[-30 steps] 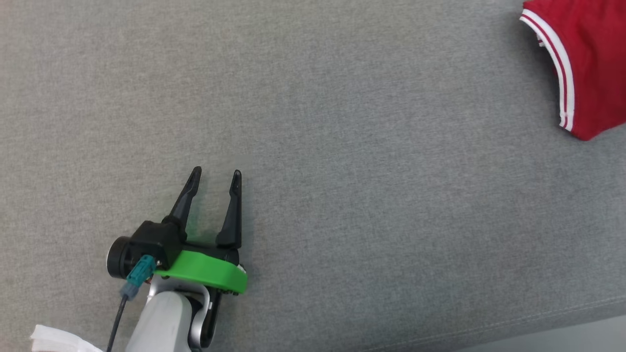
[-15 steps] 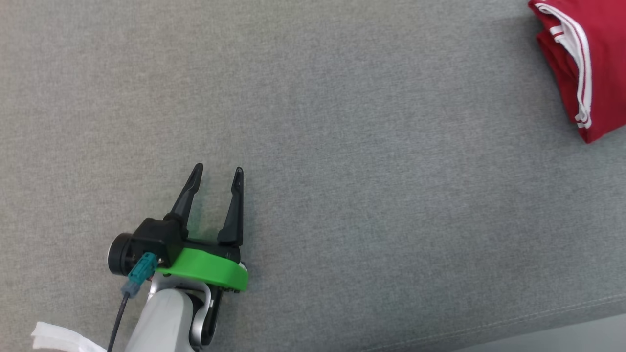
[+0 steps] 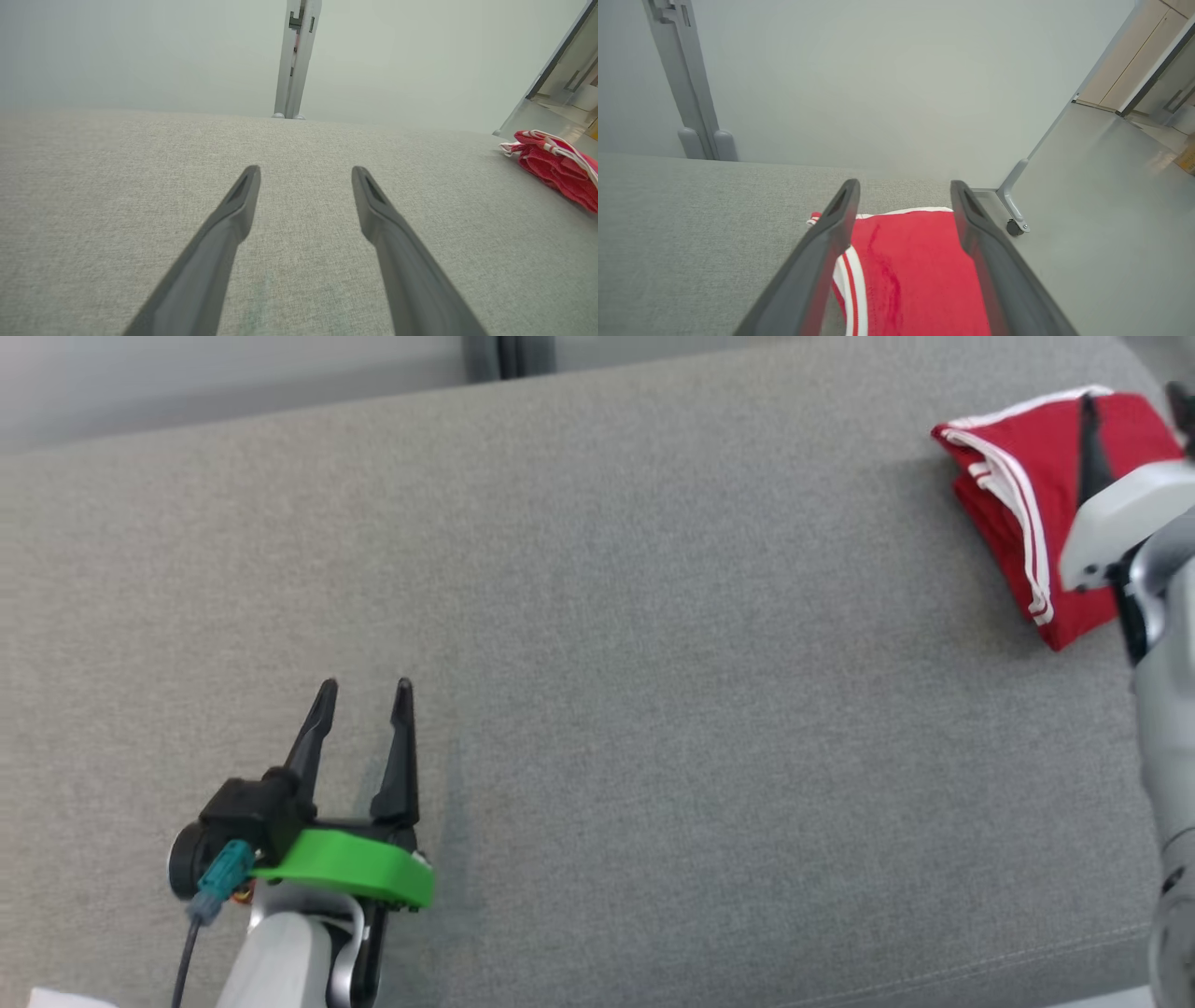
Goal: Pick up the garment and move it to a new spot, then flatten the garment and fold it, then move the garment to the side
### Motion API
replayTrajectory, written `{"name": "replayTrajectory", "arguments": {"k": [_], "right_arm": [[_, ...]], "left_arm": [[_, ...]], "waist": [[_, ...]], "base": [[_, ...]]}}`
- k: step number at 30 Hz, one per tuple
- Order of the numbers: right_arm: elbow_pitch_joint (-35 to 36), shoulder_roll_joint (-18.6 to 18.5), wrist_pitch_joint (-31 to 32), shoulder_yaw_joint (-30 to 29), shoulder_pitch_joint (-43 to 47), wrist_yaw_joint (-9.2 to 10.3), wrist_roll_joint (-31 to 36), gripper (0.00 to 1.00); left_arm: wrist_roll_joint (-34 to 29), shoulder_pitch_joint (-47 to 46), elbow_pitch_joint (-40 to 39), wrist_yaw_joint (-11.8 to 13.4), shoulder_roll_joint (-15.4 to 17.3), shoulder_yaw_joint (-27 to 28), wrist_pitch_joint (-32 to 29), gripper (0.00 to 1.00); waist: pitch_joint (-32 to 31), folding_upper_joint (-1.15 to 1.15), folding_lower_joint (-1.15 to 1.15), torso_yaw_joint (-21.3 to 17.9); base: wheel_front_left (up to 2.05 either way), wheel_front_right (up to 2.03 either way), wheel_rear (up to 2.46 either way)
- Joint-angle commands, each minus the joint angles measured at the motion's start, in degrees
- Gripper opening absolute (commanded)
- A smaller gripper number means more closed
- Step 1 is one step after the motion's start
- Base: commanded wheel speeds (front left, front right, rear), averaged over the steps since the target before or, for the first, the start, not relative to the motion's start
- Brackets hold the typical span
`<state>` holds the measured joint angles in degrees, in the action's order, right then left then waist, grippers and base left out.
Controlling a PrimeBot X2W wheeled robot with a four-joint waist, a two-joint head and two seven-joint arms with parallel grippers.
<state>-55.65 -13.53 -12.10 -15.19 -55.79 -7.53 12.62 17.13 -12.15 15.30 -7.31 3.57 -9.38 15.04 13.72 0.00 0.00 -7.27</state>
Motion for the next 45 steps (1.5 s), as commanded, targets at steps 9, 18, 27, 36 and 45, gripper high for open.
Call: {"name": "replayTrajectory", "arguments": {"k": [9, 18, 27, 36, 45], "right_arm": [[5.20, 7.74, -3.07, 3.76, 11.81, 0.10, -6.38, 1.00], [22.60, 10.43, -3.11, 8.20, 29.97, 0.10, -10.74, 1.00], [33.24, 10.50, -3.12, 13.72, 45.72, 0.10, -20.94, 1.00], [35.90, 10.51, -3.13, 15.36, 50.97, 0.10, -23.05, 1.00], [36.46, 10.51, -3.13, 15.33, 51.61, 0.10, -22.77, 1.00]], "left_arm": [[1.56, 6.33, 0.45, 0.84, 0.27, 5.87, 0.17, 1.00], [2.93, 12.64, -0.12, 1.26, -0.35, 8.41, 0.16, 1.00], [3.75, 16.22, -1.03, 0.96, -0.57, 8.01, 0.16, 1.00], [3.75, 17.69, -0.88, 1.70, -0.60, 7.79, 0.16, 1.00], [4.17, 17.61, -0.05, 1.81, -0.62, 7.52, 0.17, 1.00]], "waist": [[-9.91, 0.00, 0.00, 3.16], [-11.73, 0.00, 0.00, 4.56], [-13.67, 0.00, 0.00, 5.24], [-14.07, 0.00, 0.00, 4.77], [-14.58, 0.00, 0.00, 5.14]], "base": [[0.00, 0.00, 0.00], [0.00, 0.00, 0.00], [0.00, 0.00, 0.00], [0.00, 0.00, 0.00], [0.00, 0.00, 0.00]]}}
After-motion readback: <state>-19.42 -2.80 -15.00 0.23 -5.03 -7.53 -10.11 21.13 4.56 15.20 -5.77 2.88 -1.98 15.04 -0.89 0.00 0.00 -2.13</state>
